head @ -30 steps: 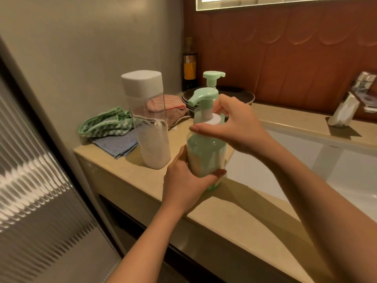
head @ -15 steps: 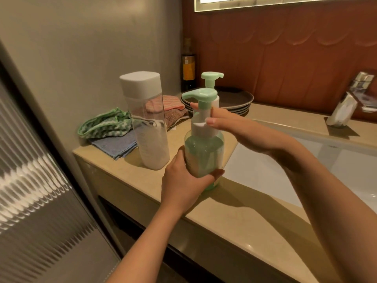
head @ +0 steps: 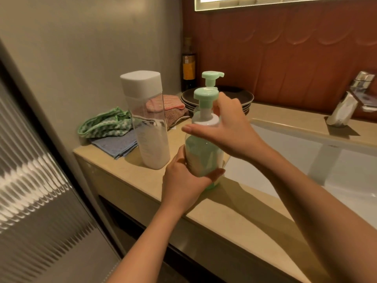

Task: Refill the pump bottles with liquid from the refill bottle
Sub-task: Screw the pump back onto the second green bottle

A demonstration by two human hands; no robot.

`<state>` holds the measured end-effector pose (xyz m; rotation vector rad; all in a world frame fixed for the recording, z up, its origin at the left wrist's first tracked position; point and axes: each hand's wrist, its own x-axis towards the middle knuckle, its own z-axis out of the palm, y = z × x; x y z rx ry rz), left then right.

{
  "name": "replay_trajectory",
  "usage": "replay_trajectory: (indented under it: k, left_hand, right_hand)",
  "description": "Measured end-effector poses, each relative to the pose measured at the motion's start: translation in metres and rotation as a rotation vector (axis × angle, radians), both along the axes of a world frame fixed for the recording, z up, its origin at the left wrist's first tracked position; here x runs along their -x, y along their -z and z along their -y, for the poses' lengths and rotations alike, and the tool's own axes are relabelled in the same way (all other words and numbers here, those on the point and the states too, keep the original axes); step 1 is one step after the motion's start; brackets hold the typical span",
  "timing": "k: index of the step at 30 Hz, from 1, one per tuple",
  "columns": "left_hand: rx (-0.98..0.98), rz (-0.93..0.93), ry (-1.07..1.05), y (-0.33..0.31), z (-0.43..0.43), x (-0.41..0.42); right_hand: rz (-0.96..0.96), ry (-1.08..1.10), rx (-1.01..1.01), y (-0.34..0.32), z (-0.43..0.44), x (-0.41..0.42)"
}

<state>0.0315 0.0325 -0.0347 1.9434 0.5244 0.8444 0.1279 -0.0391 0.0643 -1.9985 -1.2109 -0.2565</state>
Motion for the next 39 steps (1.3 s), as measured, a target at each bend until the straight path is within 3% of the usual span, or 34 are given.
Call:
replay_trajectory:
  k: [2,6,8,13,18,24,27,31,33,37,39]
  left_hand:
    - [0.024,0.029,0.002,0.0,0.0,0.0]
    - [-0.028,0.027,0.0,0.0,0.0,0.001]
    - [-0.057,0.005,-0.005,0.001,-0.001,0.001]
    - [-0.076,0.0,-0.008,0.001,0.0,0.001]
    - [-0.081,0.001,-0.008,0.001,-0.001,0.001]
    - [-0.02,0.012,0.004,0.001,0.0,0.0]
    - [0.015,0.043,0.016,0.0,0.0,0.0]
    - [-0.023,0.035,0.023,0.0,0.0,0.001]
    - [-0.047,0.005,0.012,0.0,-0.001,0.001]
    - [-0.031,0.0,-0.004,0.001,-0.001,0.001]
    - [-0.042,-0.009,-0.012,0.001,-0.001,0.002]
  right_hand:
    - [-0.025,-0.089,0.064,-0.003,0.002,0.003]
    - [-0.443,-0.483,0.164,-0.011,0.014,-0.006]
    - [-0.537,-0.545,0.219,-0.011,0.019,-0.016]
    - [-0.407,-0.519,0.232,-0.019,0.026,-0.023]
    - [-0.138,-0.224,0.168,-0.02,0.021,-0.015]
    - [-0.079,-0.023,0.023,-0.004,0.002,-0.002]
    - [-0.074,-0.14,0.157,-0.004,0.005,-0.001]
    - [-0.494,-0.537,0.233,-0.012,0.02,-0.011]
    - [-0.573,-0.609,0.256,-0.014,0.025,-0.018]
    - [-0.518,-0.608,0.211,-0.018,0.029,-0.022]
    - [-0.402,-0.528,0.194,-0.02,0.029,-0.022]
